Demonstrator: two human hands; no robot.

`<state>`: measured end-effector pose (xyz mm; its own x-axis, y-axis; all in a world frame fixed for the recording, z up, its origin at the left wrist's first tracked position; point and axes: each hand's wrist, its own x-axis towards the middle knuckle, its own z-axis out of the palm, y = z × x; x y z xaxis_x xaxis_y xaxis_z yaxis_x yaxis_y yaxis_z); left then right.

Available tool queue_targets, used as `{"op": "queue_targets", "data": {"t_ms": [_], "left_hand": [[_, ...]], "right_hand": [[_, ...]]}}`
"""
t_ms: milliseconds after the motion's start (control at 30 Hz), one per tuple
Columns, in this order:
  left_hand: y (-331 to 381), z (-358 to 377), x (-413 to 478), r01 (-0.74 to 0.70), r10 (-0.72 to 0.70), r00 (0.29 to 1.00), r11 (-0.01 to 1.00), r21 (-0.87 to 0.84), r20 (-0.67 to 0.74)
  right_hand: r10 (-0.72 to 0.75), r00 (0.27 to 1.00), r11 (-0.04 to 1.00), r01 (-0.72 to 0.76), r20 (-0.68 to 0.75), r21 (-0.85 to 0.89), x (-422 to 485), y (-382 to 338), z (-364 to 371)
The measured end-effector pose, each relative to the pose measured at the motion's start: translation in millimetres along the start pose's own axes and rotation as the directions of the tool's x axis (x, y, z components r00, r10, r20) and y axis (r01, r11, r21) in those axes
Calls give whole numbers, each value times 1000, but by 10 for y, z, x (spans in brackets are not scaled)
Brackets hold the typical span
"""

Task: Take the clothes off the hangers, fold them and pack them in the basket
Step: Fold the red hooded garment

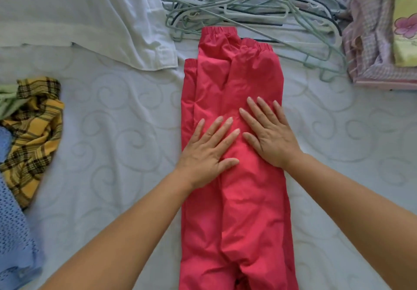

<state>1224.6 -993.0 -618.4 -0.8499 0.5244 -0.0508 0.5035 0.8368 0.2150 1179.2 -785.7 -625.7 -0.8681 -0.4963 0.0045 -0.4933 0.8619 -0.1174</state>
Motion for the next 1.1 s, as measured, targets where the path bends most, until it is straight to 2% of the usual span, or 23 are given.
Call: {"op": "queue_targets", "data": {"t_ms": [100, 200, 267, 300, 333, 367, 400, 433, 467, 500, 533, 567, 633, 700, 800, 833, 900, 933, 967, 1033, 1067, 1100], "left_hand": [[-98, 360, -60, 79, -81, 996, 995, 54, 41], [-78, 327, -24, 81, -79, 995, 997, -19, 68], [-96, 140, 4, 104, -94, 994, 965, -239, 52], [-137, 8, 38, 119, -125, 992, 910, -396, 12], [-217, -113, 110, 114, -187, 977, 865, -489, -103], [-331, -217, 220, 138, -310, 920, 829, -542, -240], [-461, -331, 363, 204, -470, 830, 756, -622, -299], [-577, -437, 530, 287, -620, 748, 622, -729, -235], [-695, -537, 708, 353, -713, 694, 460, -815, -101], [-804, -603, 884, 414, -746, 664, 317, -853, 46], [-889, -641, 1042, 454, -745, 648, 212, -865, 157], [-954, -675, 1172, 482, -731, 642, 152, -863, 230], [-1034, -695, 1339, 523, -691, 656, 126, -843, 304], [-1077, -656, 1358, 532, -718, 621, 93, -842, 314], [-1046, -501, 964, 447, -752, 557, -84, -890, 351], [-955, -412, 704, 448, -733, 552, -142, -883, 398], [-593, -196, 46, 496, -617, 564, -278, -823, 549], [-345, -158, -272, 516, -549, 558, -358, -778, 623], [-86, -165, -592, 539, -490, 523, -443, -716, 697], [325, -214, -1120, 559, -381, 450, -585, -588, 807], [506, -277, -1335, 595, -320, 447, -591, -544, 836], [627, -326, -1509, 652, -278, 450, -548, -525, 849]], "right_hand": [[17, 999, 999, -15, 40, -33, 56, 20, 255], [-4, 1000, 1000, 3, 26, 23, 75, 16, 272], [51, 999, 972, -47, -12, 231, 99, 31, 104], [124, 991, 924, -95, -56, 370, 142, 72, -9], [230, 964, 869, -143, -131, 474, 235, 133, -136], [381, 907, 796, -223, -179, 563, 364, 248, -211], [541, 827, 670, -315, -152, 672, 506, 342, -297], [666, 746, 463, -406, -7, 788, 666, 412, -394], [696, 692, 206, -451, 194, 869, 823, 453, -471], [650, 662, -28, -470, 373, 882, 959, 481, -510], [594, 640, -166, -495, 487, 853, 1064, 503, -519], [563, 618, -228, -523, 549, 821, 1141, 502, -526], [525, 606, -287, -535, 597, 795, 1217, 487, -520], [527, 626, -300, -496, 575, 815, 1191, 483, -500], [588, 637, -200, -482, 498, 853, 855, 438, -458], [587, 631, -213, -484, 507, 849, 652, 391, -431], [529, 626, -252, -529, 573, 811, 107, 237, -354], [503, 617, -237, -575, 605, 783, -186, 88, -368], [495, 588, -221, -627, 640, 747, -480, -95, -404], [527, 476, -235, -715, 704, 658, -1069, -464, -521], [510, 439, -237, -755, 740, 611, -1328, -648, -620], [468, 437, -234, -777, 768, 584, -1534, -786, -696]]}}
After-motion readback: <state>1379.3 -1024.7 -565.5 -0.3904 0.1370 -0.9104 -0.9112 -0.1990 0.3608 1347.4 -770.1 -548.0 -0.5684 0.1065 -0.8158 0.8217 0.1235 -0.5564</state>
